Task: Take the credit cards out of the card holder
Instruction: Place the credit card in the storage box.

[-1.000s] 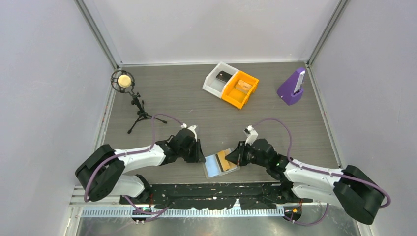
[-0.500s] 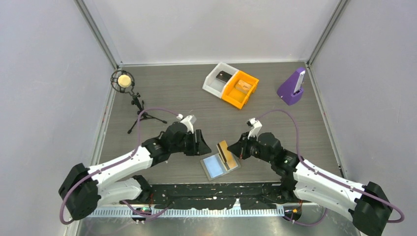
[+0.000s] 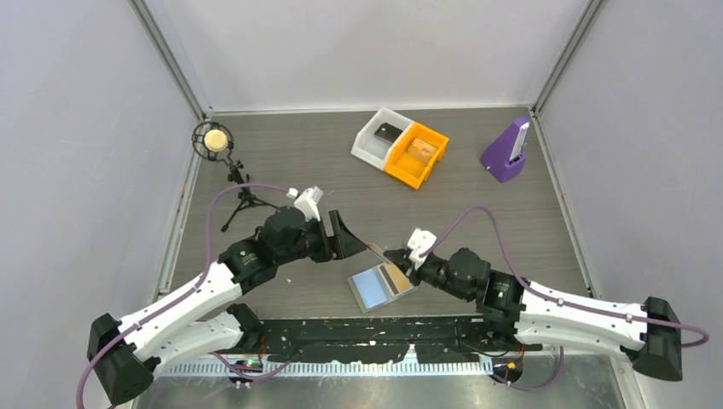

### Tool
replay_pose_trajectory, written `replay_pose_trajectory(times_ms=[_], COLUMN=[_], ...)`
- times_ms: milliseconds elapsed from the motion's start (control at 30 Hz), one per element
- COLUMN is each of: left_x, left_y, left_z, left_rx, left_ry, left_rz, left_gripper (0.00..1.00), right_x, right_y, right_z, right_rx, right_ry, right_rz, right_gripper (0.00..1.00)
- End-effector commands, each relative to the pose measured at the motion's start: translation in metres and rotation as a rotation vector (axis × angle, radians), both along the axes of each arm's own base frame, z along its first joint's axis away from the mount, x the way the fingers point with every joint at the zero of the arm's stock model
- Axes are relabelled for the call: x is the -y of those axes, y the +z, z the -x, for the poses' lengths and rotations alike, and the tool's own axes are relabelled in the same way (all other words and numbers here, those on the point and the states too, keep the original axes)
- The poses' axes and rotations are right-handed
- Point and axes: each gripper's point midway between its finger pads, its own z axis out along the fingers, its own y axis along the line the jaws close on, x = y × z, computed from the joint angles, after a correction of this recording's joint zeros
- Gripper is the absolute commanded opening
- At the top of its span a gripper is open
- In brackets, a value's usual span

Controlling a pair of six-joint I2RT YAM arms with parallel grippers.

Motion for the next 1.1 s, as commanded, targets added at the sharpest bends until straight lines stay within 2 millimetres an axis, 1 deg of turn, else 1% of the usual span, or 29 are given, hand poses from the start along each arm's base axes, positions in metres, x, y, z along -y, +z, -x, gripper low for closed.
replay_pose_trajectory(times_ms=[0,100,133,200,300,333,467,633,700,767,800,867,967,1000,1033,1067], left_x=[0.005,0.003,0.003,0.005,0.008,0.009,0.017,0.025,0.027,0.029,0.030,0.031,0.031,0.030,0.030,0.031], left_y=[0.034,0.034,0.032,0.029,0.021,0.017,0.016,0.013,0.014,0.019,0.017,0.019,0.013,0.011,0.010,0.010], left_z=[-0.001,-0.002,-0.003,-0.002,-0.001,0.000,0.001,0.004,0.005,0.007,0.009,0.010,0.011,0.012,0.012,0.011], left_rx=[0.004,0.001,-0.004,-0.015,-0.042,-0.054,-0.075,-0.109,-0.121,-0.133,-0.151,-0.161,-0.173,-0.174,-0.172,-0.165], left_ry=[0.012,0.033,0.038,0.039,0.035,0.033,0.011,-0.009,-0.009,-0.017,-0.018,-0.019,-0.015,-0.015,-0.016,-0.020], left_rz=[0.096,0.105,0.105,0.117,0.132,0.137,0.176,0.231,0.269,0.323,0.346,0.377,0.375,0.374,0.376,0.382], left_gripper=[0.78,0.80,0.80,0.80,0.78,0.76,0.67,0.56,0.51,0.43,0.38,0.34,0.27,0.22,0.14,0.04], right_x=[0.002,-0.005,-0.004,-0.009,-0.013,-0.016,-0.022,-0.026,-0.027,-0.029,-0.030,-0.030,-0.030,-0.030,-0.030,-0.029], right_y=[0.022,0.020,0.022,0.022,0.022,0.020,0.017,0.012,0.007,0.004,0.001,-0.002,-0.006,-0.006,-0.008,-0.009], right_z=[-0.012,-0.002,-0.003,0.005,0.010,0.013,0.020,0.024,0.025,0.028,0.029,0.031,0.033,0.033,0.034,0.034], right_rx=[0.284,0.344,0.358,0.389,0.422,0.427,0.453,0.483,0.491,0.494,0.498,0.503,0.510,0.511,0.512,0.510], right_ry=[-0.070,-0.064,-0.089,-0.078,-0.076,-0.068,-0.061,-0.067,-0.070,-0.067,-0.064,-0.065,-0.068,-0.070,-0.071,-0.072], right_rz=[0.103,0.148,0.150,0.171,0.195,0.202,0.233,0.281,0.300,0.310,0.320,0.331,0.341,0.340,0.347,0.348], right_gripper=[0.05,0.05,0.05,0.05,0.05,0.05,0.05,0.05,0.05,0.05,0.05,0.05,0.05,0.05,0.06,0.10])
